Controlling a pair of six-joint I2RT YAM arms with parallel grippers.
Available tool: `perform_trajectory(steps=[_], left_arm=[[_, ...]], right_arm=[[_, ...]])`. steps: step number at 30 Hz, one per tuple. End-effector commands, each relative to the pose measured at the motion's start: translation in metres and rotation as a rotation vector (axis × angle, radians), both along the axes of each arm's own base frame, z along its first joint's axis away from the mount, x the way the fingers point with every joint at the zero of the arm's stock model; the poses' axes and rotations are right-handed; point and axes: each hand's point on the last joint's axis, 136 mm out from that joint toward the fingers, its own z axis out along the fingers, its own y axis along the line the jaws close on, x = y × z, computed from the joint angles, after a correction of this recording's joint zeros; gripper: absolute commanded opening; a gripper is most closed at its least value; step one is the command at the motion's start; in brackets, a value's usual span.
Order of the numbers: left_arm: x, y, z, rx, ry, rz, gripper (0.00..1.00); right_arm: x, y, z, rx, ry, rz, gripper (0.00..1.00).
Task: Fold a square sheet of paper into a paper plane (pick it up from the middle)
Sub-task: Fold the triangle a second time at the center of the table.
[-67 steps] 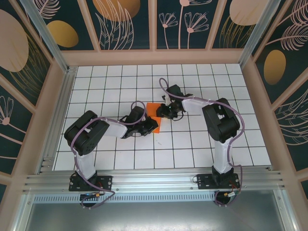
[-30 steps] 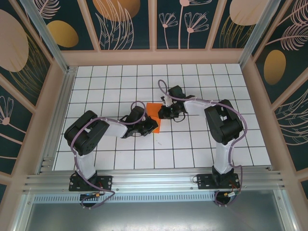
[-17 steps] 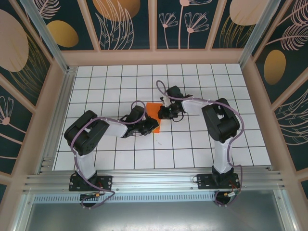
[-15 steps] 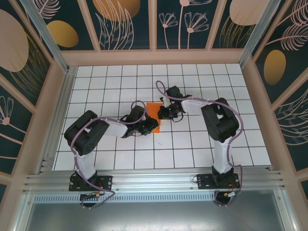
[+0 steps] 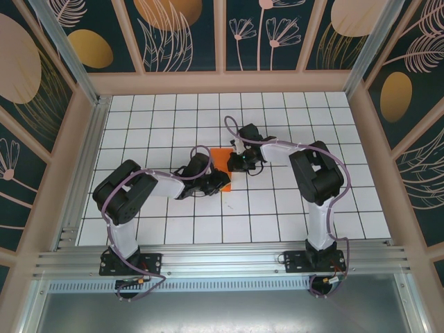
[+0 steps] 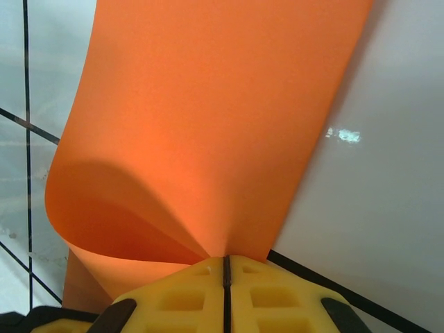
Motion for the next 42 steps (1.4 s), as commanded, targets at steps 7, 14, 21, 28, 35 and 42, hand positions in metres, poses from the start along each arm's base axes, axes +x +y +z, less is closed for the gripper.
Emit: perform_trajectory(steps=[7, 14, 21, 28, 35, 42], left_arm=[[-0.010, -0.007, 0.010, 0.006, -0.016, -0.037, 0.25], [-0.011, -0.004, 0.002, 0.086, -0.011, -0.040, 0.24], [-0.014, -0.006, -0.006, 0.111, 0.004, -0.057, 0.24], [-0.017, -0.007, -0.014, 0.168, 0.014, -0.082, 0.24], [-0.021, -0.014, -0.011, 0.180, -0.001, -0.122, 0.25], [-0.029, -0.014, -0.017, 0.209, 0.009, -0.140, 0.25]], right_arm=[[-0.014, -0.007, -0.036, -0.102, 0.078, -0.030, 0.10], [-0.015, -0.008, -0.037, -0.111, 0.083, -0.039, 0.10], [-0.015, -0.009, -0.041, -0.120, 0.093, -0.047, 0.09], [-0.016, -0.011, -0.045, -0.134, 0.101, -0.053, 0.09], [-0.014, -0.011, -0.046, -0.140, 0.103, -0.060, 0.09], [-0.014, -0.012, -0.047, -0.147, 0.107, -0.065, 0.09]])
